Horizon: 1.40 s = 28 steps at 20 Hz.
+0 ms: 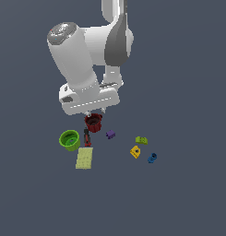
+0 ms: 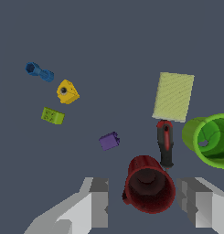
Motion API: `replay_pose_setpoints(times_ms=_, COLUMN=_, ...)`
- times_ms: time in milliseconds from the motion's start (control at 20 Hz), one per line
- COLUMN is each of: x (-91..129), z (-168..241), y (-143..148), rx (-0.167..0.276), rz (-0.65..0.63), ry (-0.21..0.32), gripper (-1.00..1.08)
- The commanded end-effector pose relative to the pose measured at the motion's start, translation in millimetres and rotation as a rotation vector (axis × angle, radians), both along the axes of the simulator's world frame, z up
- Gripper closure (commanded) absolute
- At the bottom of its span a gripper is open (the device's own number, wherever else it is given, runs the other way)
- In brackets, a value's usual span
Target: Pick up a designated object from a clutter of objects.
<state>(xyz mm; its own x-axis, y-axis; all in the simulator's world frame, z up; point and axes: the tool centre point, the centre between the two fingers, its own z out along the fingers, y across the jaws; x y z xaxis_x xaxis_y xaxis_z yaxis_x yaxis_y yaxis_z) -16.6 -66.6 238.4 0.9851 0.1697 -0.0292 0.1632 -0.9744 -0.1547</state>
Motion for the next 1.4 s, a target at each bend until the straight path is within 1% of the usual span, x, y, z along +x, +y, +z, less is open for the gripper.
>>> replay_pose_setpoints(times_ms=0, x=-4, z=-12, y=-8, rx=0.020, rz=0.027, ry=-0.001, gripper=-0.20)
replay_pose_setpoints(times_ms=800, x=-37, z=-85, y=-56, rx=0.126, rz=0.175, ry=-0.032, gripper=-0.20)
replay_pose_setpoints(times_ms=1050, x=-49, z=-105, y=-70, rx=0.150, rz=0.212, ry=-0.047, gripper=-0.20)
replay_pose_setpoints(times_ms=1350, x=-61, z=-122, y=-82, rx=0.168, rz=0.243, ry=-0.060, gripper=-0.20)
